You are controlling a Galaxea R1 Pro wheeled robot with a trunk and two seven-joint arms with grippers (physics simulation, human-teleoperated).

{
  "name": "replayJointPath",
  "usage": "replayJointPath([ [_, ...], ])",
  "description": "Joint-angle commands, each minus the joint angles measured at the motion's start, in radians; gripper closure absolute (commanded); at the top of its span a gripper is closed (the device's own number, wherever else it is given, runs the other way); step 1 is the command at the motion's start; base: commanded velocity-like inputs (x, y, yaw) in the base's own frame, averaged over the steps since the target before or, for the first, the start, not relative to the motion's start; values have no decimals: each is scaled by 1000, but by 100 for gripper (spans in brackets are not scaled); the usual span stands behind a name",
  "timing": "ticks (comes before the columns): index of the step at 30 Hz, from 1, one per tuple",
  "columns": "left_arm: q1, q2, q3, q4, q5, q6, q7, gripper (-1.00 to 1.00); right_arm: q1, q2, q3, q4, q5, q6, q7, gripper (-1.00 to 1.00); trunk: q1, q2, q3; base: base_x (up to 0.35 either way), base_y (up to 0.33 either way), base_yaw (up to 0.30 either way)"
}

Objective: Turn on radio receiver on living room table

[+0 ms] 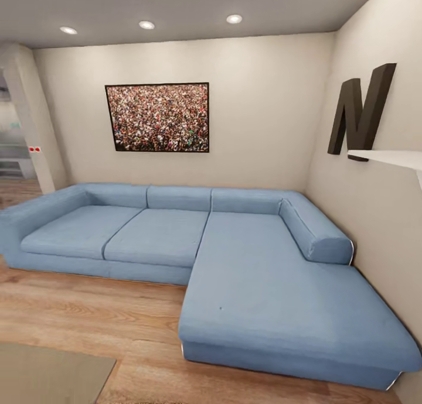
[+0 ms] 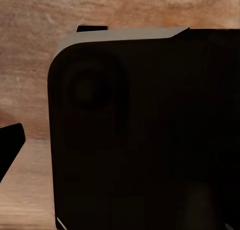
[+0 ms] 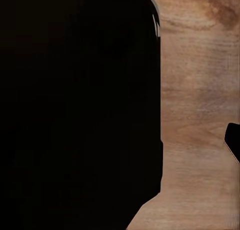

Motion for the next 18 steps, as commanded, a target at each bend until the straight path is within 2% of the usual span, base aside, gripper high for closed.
replayJointPath([
  [1,0,0,0,0,0,0,0,-100,0,0,0,0,0,0,0,-100,0,0,0,0,0,275],
  [18,0,1,-1,0,-1,-1,-2,-100,0,1,0,0,0,0,0,-100,0,0,0,0,0,275],
])
